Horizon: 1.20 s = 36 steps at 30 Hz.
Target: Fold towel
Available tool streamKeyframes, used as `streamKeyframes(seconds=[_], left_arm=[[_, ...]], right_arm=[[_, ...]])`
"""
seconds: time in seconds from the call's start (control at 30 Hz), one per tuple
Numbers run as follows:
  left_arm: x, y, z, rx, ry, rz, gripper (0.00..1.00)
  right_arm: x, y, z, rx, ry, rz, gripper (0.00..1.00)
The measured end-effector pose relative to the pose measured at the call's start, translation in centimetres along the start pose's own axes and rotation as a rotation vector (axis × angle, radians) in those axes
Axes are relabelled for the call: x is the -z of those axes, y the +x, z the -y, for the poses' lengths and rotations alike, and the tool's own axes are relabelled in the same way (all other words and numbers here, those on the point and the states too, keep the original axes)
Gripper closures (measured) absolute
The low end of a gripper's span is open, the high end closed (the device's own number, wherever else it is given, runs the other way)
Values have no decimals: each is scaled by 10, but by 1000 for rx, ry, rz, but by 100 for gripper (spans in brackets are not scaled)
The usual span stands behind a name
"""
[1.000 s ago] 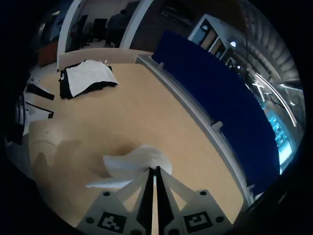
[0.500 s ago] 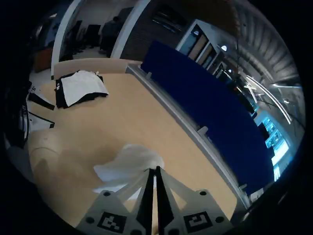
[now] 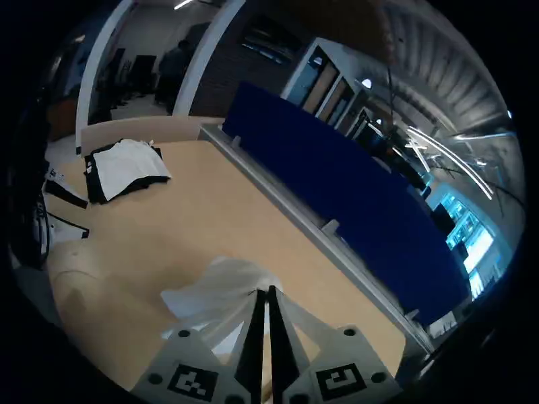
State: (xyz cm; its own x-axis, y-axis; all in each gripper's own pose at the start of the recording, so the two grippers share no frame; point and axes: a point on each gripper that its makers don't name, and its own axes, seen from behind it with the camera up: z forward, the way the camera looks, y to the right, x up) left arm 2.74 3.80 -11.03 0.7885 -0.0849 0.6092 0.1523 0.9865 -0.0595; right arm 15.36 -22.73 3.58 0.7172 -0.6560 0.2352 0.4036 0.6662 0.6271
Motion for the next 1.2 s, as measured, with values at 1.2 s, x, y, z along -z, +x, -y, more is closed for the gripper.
streamKeyframes(seconds=[1.2], left_arm=[[-21, 2, -26, -54, 12, 37, 5]], right_arm=[[-17, -82, -191, -191, -151, 55, 96]])
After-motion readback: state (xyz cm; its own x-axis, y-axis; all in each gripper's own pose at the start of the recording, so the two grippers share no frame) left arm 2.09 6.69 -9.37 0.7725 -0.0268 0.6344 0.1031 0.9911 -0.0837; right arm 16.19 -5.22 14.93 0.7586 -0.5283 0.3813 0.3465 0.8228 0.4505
